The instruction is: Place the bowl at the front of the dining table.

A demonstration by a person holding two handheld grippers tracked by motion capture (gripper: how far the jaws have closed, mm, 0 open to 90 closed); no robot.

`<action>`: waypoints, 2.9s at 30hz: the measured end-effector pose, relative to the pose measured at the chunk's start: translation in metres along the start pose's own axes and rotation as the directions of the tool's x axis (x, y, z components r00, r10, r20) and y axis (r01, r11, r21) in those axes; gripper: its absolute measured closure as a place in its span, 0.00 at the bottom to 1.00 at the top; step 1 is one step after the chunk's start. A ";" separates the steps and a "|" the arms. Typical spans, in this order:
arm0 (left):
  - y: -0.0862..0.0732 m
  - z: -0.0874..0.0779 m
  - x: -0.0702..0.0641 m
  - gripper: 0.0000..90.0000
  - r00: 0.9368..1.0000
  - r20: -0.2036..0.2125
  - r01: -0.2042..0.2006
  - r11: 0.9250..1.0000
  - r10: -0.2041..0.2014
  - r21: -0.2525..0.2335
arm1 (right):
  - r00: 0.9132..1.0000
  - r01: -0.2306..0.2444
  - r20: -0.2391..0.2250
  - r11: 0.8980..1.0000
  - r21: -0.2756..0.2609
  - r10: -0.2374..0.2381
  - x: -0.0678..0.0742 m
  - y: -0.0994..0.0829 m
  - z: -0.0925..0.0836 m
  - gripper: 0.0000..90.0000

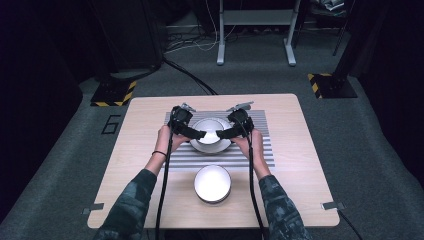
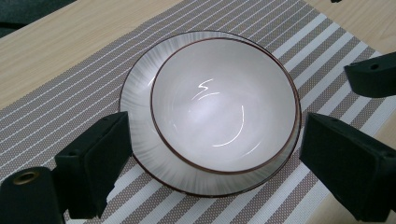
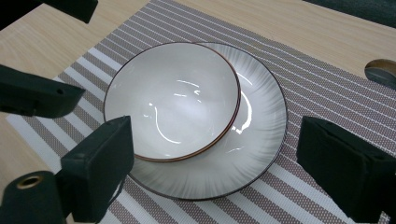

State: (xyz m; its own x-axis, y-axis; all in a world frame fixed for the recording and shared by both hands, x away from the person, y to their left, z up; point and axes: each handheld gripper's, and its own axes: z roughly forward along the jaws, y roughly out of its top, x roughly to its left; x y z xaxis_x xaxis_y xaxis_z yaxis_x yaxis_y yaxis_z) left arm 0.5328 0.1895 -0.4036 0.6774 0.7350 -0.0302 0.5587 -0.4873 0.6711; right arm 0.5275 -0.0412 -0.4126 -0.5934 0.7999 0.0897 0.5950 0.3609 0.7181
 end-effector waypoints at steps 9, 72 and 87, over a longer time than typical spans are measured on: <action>-0.017 -0.010 0.009 0.05 1.000 0.005 0.028 0.999 -0.028 -0.019 | 1.000 0.009 0.001 1.000 -0.004 -0.009 0.001 -0.014 -0.015 0.05; -0.183 -0.065 0.025 0.03 0.991 -0.096 0.096 0.995 -0.096 -0.005 | 0.993 -0.051 0.105 0.999 0.002 0.050 -0.035 -0.150 -0.066 0.09; -0.224 -0.064 0.027 0.03 0.979 -0.127 0.158 0.987 -0.157 -0.006 | 0.978 -0.101 0.185 0.995 0.003 0.099 -0.048 -0.196 -0.067 0.09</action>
State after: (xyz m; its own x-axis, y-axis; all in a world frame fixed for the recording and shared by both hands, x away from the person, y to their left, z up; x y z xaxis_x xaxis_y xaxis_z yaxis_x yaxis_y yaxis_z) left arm 0.3948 0.3486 -0.5076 0.5151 0.8561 -0.0413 0.6557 -0.3626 0.6622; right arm 0.4031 -0.1820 -0.5111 -0.4211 0.9065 0.0306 0.6533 0.2797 0.7036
